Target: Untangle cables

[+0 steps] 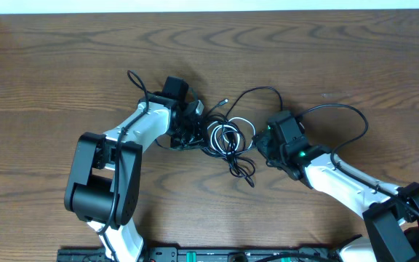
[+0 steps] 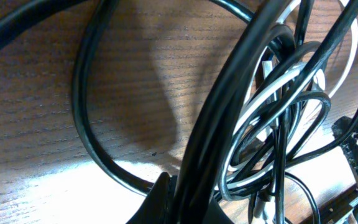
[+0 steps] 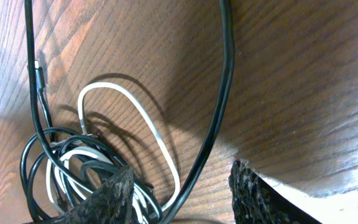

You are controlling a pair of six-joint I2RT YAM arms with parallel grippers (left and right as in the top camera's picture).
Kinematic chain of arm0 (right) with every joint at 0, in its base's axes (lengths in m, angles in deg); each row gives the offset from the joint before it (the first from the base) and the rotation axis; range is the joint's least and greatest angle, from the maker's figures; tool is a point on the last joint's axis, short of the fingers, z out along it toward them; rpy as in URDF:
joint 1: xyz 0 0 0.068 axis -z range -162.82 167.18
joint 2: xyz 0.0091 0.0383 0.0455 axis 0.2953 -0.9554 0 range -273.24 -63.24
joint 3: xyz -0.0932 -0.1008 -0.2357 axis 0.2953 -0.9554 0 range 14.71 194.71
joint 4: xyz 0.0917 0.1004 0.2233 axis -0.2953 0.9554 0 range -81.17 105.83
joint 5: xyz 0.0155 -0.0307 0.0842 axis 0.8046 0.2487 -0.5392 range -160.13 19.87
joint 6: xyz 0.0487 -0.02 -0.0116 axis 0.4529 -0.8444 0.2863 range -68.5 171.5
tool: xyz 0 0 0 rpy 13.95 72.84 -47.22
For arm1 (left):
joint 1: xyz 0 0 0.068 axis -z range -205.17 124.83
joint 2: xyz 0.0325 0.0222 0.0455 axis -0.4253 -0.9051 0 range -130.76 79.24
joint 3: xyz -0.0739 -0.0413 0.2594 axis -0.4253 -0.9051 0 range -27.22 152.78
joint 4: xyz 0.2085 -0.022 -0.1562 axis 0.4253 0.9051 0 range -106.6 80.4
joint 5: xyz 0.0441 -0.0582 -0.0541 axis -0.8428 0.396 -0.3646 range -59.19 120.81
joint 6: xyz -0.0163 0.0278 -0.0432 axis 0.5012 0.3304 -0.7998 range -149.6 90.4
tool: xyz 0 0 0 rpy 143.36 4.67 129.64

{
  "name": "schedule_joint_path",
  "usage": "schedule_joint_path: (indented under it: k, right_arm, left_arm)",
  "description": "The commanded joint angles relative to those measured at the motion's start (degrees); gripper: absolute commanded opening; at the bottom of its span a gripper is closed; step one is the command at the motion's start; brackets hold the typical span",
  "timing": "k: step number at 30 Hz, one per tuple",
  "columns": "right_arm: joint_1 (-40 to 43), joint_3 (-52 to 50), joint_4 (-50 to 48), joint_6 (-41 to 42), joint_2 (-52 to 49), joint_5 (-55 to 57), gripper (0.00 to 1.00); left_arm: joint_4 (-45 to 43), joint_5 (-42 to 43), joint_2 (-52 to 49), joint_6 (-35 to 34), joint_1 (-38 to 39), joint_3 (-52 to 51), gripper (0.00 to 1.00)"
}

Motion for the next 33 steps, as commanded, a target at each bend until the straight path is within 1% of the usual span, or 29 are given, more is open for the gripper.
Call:
schedule_joint_path:
  k: [1,6,9,13,15,16,22,25,26,29,33]
  right_arm:
    - [-1.01,-0.24,-0.02,3.17,-0.44,1.51,0.46]
    - [-1.92,-0.24,-0.92,3.91,-2.71,1.49,0.45]
    - [-2.21,-0.24,-1.55,3.91,-3.19,1.53,0.40]
    - [-2.16,-0.24,-1.88,3.85,-3.19,2.91,0.23]
    - [-1.88,-0.24,-2.21,3.17,-3.19,4.17,0.05]
    - [-1.49,-0.24,-3.19,1.38,-3.19,4.46,0.01]
    - [1.88,0.02,-9.44,-10.62,-0.96,3.34,0.01]
    - [6.25,1.57,-8.50,-18.97,3.08,2.10,0.01]
    - [7.74,2.19,-7.78,-20.61,4.35,2.10,0.01]
    - [11.96,4.24,-5.44,-23.87,8.00,2.12,0.01]
    - [16.31,7.10,-5.11,-28.41,11.08,2.12,0.01]
  left_arm:
    - [0.24,-0.70,1.20,0.72,0.07,0.42,0.07]
    - [0.24,-0.70,1.20,0.72,0.07,0.42,0.08]
    - [0.24,-0.72,1.20,0.72,0.07,0.42,0.07]
    - [0.24,-0.70,1.20,0.72,0.07,0.42,0.08]
    - [0.26,-0.70,1.20,0.72,0.07,0.42,0.07]
    - [0.26,-0.70,1.20,0.72,0.07,0.42,0.08]
    - [0.28,-0.70,1.20,0.70,0.04,0.42,0.07]
    - [0.26,-0.70,1.20,0.72,0.04,0.42,0.07]
    - [0.26,-0.70,1.20,0.72,0.04,0.42,0.07]
    - [0.28,-0.70,1.20,0.72,0.04,0.42,0.08]
    - [0.26,-0.70,1.20,0.72,0.04,0.42,0.07]
